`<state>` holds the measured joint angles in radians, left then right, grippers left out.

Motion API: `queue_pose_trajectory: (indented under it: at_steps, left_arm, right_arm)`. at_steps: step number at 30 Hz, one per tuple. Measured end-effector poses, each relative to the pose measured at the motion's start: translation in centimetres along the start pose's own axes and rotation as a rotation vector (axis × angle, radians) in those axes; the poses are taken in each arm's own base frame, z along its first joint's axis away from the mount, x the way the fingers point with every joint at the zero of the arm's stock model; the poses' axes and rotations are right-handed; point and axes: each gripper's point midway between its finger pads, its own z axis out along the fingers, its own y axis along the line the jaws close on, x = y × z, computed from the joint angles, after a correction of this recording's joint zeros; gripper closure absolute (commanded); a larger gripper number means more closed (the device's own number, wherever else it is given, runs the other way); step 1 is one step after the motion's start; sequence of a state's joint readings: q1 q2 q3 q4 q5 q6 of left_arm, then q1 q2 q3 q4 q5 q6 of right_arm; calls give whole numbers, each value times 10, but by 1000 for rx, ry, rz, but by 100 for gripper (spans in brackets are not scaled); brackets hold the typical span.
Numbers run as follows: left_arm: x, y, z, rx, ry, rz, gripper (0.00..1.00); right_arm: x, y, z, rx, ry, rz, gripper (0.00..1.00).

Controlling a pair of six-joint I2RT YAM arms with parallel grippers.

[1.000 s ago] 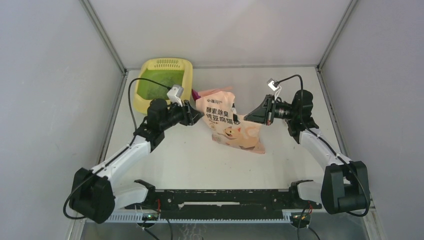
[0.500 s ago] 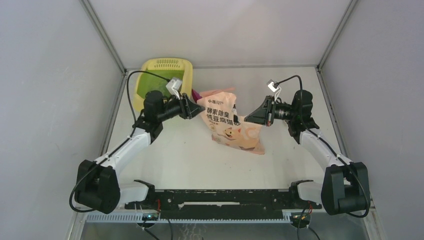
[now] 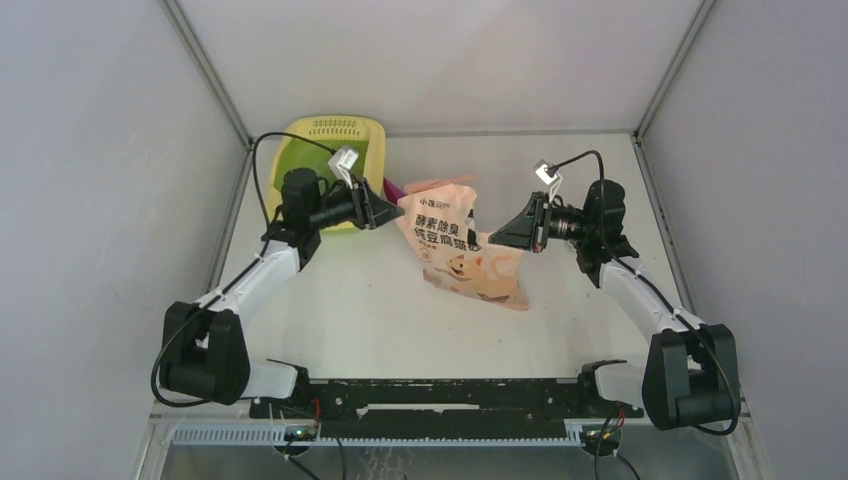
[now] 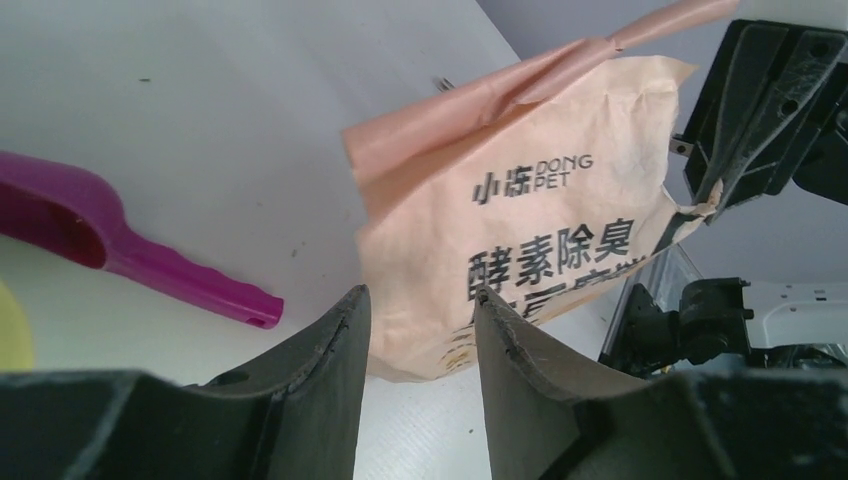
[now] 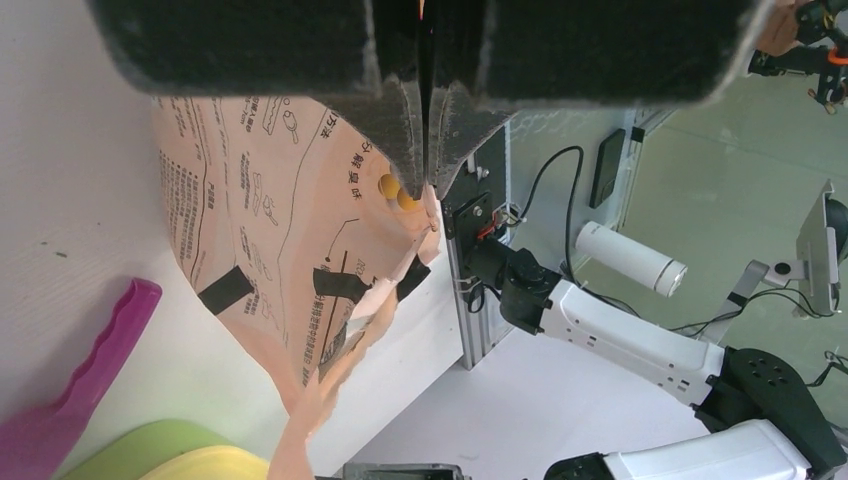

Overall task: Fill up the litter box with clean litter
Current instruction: Close the cat litter bag at the center of the board.

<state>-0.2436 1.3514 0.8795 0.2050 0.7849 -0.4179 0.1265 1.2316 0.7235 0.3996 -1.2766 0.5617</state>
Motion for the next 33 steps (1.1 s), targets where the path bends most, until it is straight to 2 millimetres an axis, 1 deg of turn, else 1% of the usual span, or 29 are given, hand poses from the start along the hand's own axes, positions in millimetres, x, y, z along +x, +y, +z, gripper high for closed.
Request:
queue_pose_trajectory:
  at_steps: [6, 11, 16, 22, 26, 28, 33]
  left_arm:
    - [-10, 17, -11, -55, -35, -11, 53]
    - [-9, 15, -9, -30, -30, -24, 53]
    - [-3, 14, -2, 17, -6, -59, 53]
    - [8, 17, 5, 34, 24, -77, 54]
    - [14, 13, 12, 59, 41, -88, 56]
    - [14, 8, 15, 81, 40, -89, 59]
    - [10, -2, 17, 123, 8, -108, 79]
  right_arm:
    - [0, 0, 0, 0, 0, 1, 100]
    - [0, 0, 0, 1, 0, 0, 100]
    - [0, 0, 0, 0, -1, 0, 100]
    - [0, -1, 0, -1, 0, 0, 100]
    - [1, -3, 0, -2, 3, 8, 100]
    - [1, -5, 1, -4, 5, 12, 100]
    - [2, -11, 0, -7, 8, 41, 100]
